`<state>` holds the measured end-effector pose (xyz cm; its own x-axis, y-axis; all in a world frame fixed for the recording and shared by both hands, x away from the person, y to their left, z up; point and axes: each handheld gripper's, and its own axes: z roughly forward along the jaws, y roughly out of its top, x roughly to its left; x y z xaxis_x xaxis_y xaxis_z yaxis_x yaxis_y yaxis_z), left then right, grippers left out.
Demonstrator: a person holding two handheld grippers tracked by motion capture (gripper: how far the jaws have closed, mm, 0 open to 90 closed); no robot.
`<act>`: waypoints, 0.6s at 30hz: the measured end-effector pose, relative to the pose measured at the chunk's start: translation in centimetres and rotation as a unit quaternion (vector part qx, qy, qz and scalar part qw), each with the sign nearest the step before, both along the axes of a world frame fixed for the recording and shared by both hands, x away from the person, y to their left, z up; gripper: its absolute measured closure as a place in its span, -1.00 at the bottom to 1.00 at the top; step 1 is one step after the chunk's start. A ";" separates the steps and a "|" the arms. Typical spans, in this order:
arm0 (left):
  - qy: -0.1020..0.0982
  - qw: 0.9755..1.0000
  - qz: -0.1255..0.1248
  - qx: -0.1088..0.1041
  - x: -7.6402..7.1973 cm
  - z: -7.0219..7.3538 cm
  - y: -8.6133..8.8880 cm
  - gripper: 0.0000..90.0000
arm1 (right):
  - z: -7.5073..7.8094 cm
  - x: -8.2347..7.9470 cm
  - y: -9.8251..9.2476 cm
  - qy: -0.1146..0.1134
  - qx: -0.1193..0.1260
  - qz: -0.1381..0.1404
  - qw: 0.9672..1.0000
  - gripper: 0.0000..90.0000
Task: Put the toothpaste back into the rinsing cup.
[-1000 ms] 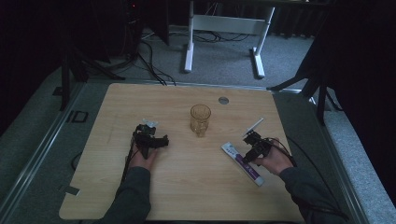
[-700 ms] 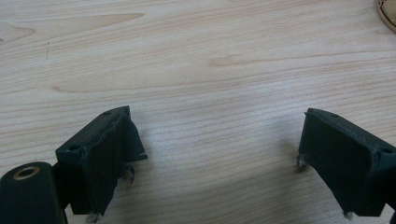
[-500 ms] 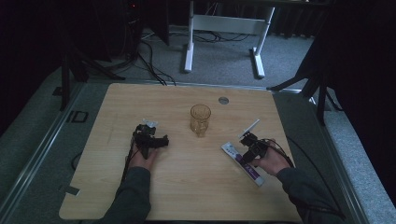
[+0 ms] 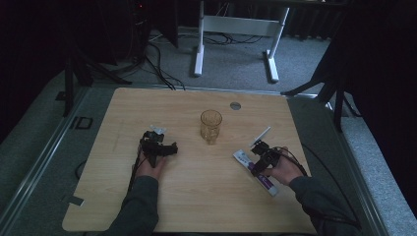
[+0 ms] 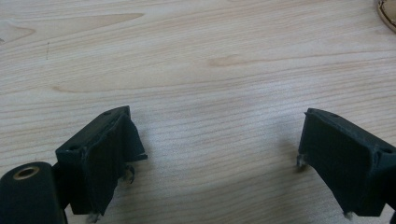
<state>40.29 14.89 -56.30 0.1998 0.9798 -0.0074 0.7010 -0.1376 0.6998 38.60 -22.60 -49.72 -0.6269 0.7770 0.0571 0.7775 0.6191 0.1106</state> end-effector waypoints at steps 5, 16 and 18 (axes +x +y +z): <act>0.000 1.000 0.000 0.000 0.0 0.0 0.0 -0.77 | -0.4 0.0 -0.3 0.005 -0.003 -0.007 1.000 0.12; 0.000 1.000 0.000 0.000 0.0 0.0 0.0 -0.77 | -1.0 0.1 -0.6 0.014 -0.008 -0.007 1.000 0.11; 0.000 1.000 0.000 0.000 0.0 0.0 0.0 -0.77 | -1.1 0.1 -0.5 0.015 -0.008 -0.008 1.000 0.11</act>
<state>40.29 14.89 -56.30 0.1998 0.9798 -0.0076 0.7009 -0.1375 0.6999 38.66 -23.13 -50.78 -0.6120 0.7884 0.0628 0.7906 0.6076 0.0764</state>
